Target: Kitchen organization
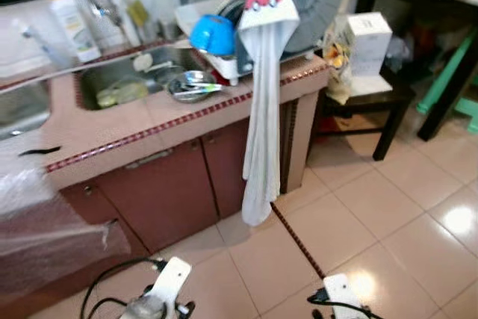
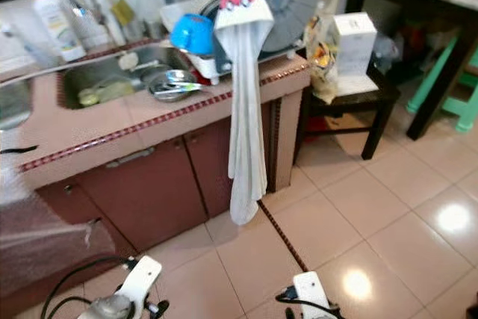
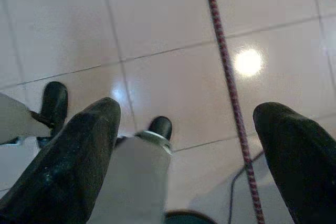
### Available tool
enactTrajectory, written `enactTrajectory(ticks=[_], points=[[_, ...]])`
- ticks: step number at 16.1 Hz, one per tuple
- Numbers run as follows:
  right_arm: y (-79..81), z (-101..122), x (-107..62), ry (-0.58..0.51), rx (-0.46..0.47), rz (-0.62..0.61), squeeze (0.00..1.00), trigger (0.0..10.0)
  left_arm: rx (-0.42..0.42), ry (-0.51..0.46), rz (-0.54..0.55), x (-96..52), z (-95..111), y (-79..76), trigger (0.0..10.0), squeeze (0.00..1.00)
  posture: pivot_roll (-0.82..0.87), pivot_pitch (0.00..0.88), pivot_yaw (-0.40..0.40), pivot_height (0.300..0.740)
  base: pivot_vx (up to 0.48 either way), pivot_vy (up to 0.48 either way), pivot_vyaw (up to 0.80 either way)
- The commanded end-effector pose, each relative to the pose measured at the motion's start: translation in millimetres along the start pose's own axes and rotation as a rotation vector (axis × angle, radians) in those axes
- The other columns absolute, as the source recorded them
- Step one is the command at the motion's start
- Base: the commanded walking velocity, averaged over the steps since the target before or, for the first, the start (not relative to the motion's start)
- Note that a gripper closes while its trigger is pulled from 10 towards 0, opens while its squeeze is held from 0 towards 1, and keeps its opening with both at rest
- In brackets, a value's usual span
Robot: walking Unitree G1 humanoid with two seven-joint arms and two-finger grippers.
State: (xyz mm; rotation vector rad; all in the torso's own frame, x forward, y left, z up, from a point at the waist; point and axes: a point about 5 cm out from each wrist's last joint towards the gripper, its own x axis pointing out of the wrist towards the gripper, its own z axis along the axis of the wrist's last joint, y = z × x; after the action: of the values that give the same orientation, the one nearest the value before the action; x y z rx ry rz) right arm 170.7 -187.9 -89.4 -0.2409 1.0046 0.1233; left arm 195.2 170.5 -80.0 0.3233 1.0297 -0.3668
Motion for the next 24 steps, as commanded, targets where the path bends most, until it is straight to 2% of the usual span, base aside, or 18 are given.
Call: enactTrajectory(ticks=[1, 8, 11, 14, 17, 24], points=[[6.3, 0.0, 0.4, 0.000, 0.011, 0.021, 0.00, 10.0, 0.003, 0.017, 0.012, -1.1, -3.6, 4.0, 10.0, 0.00, -0.08, 0.000, 0.107, 0.740, 0.000, 0.000, 0.00], [6.6, 0.8, 0.6, 0.000, 0.004, 0.023, 0.00, 10.0, -0.009, 0.014, 0.017, -0.5, -2.1, 3.0, 10.0, 0.00, -0.08, 0.000, 0.107, 0.740, 0.000, 0.000, 0.00], [5.0, -1.3, 0.1, 0.006, -0.027, 0.027, 0.00, 10.0, -0.027, 0.013, 0.022, -0.1, -2.7, 0.7, 10.0, 0.00, -0.08, 0.000, 0.070, 0.740, 0.000, 0.000, 0.00], [-8.3, -1.5, -1.0, 0.012, -0.073, 0.018, 0.00, 10.0, -0.112, 0.003, 0.034, 1.1, -4.2, -5.5, 10.0, 0.00, -0.07, 0.000, 0.028, 0.740, 0.000, 0.000, 0.00], [-10.9, 2.8, -0.4, 0.006, -0.088, 0.018, 0.00, 10.0, -0.152, 0.003, 0.042, 1.2, -5.8, -6.6, 10.0, 0.00, -0.06, 0.000, 0.007, 0.740, 0.000, 0.000, 0.00], [-1.2, 6.5, 1.0, -0.004, -0.065, 0.034, 0.00, 10.0, -0.115, 0.015, 0.056, 0.1, -9.3, -2.9, 10.0, 0.00, -0.06, 0.000, 0.032, 0.740, 0.000, 0.000, 0.00]])
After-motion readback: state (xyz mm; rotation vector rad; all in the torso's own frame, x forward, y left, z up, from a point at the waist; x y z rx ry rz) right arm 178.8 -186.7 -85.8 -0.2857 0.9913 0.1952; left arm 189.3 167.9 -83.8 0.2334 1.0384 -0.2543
